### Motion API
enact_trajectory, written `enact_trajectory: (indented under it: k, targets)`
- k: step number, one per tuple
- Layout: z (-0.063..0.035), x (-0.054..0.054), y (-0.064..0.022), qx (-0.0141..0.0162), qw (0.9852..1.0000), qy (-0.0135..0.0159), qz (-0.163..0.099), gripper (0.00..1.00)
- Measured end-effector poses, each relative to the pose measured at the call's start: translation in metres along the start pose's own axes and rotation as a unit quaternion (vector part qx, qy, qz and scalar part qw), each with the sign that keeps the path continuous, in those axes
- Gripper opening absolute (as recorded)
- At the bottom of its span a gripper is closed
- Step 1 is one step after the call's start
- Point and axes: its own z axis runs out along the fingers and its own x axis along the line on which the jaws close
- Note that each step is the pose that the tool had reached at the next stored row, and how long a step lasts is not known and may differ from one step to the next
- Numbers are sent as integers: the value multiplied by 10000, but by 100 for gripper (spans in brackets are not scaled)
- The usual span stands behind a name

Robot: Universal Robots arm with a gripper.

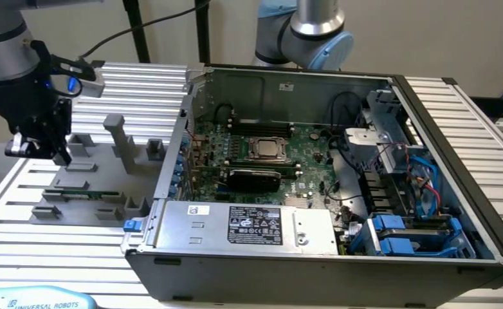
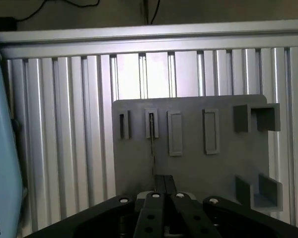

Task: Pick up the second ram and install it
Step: 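Pick up the second ram and move it above second insertion slot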

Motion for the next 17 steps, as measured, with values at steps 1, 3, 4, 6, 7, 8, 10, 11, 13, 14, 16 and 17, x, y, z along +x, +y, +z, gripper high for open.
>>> enact_trajectory:
  k: [1,3,4,6,7,8,10,11,13,14,16,17]
  targets:
    - [3,-1,-9,0,10000,2,-42,11]
    - [11,-1,-31,0,9999,6,-120,11]
    - [15,-2,-42,-1,9999,8,-156,11]
    - [27,-3,-61,-1,9997,11,-228,11]
    - [37,-3,-65,0,9996,14,-270,11]
    - [48,-4,-68,1,9995,17,-317,11]
    - [70,-3,-73,4,9991,23,-422,11]
    - [83,-3,-75,5,9989,26,-477,11]
    - [109,-4,-82,10,9984,31,-556,11]
    - [125,-5,-89,13,9983,32,-580,11]
    - [161,-6,-103,14,9982,33,-593,12]
    - [179,-6,-105,14,9982,33,-593,12]
